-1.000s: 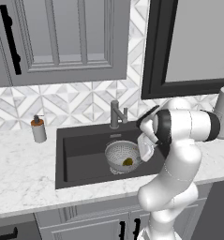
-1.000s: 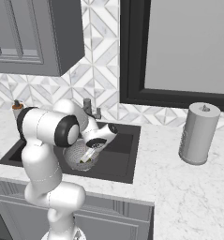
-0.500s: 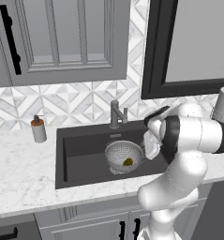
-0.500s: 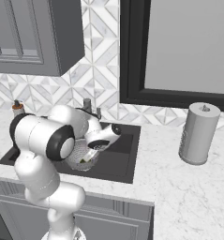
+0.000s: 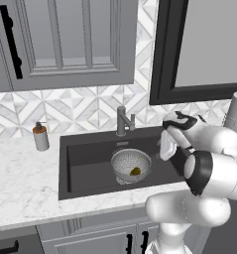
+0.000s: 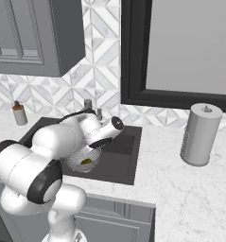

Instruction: Put the colander in the sink, put the kiwi in the colander, and turn on the sink faucet and pour water over the colander.

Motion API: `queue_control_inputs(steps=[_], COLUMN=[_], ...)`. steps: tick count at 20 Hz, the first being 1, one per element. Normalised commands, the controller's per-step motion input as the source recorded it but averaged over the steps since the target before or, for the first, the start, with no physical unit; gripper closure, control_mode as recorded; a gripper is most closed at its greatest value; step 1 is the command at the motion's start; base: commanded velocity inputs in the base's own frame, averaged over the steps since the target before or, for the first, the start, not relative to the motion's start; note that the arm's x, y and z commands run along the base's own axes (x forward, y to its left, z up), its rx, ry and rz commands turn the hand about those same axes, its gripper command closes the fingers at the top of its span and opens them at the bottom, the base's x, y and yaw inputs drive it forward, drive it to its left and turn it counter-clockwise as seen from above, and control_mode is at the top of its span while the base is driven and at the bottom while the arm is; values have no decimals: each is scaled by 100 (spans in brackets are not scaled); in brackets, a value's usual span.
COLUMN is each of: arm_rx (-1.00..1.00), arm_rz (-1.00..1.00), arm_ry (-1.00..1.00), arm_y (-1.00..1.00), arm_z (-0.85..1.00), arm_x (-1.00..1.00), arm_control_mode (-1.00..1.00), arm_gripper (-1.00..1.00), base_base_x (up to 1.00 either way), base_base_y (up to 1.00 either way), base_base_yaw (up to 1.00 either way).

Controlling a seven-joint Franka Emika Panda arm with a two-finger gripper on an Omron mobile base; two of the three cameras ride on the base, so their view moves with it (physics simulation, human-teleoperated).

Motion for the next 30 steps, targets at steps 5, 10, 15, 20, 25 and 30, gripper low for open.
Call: queue_control_inputs(steps=[5,10,15,20,25,30], arm_rx=[0,1,2,7,9,9], arm_rz=[-14,-15,-22,-34,-42,-40], arm_ry=[-1,-1,-5,-11,-18,-17], arm_y=[-1,-2,0,0,0,-1], arm_z=[76,68,33,14,4,5], arm_x=[-4,-11,-10,-8,-2,0], arm_control_mode=[-100,-100,-100,-100,-100,-100], arm_gripper=[-100,-100,-100,-100,-100,-100], base_base_x=[0,0,0,0,0,0], base_base_y=[0,0,0,0,0,0], base_base_yaw=[0,0,0,0,0,0])
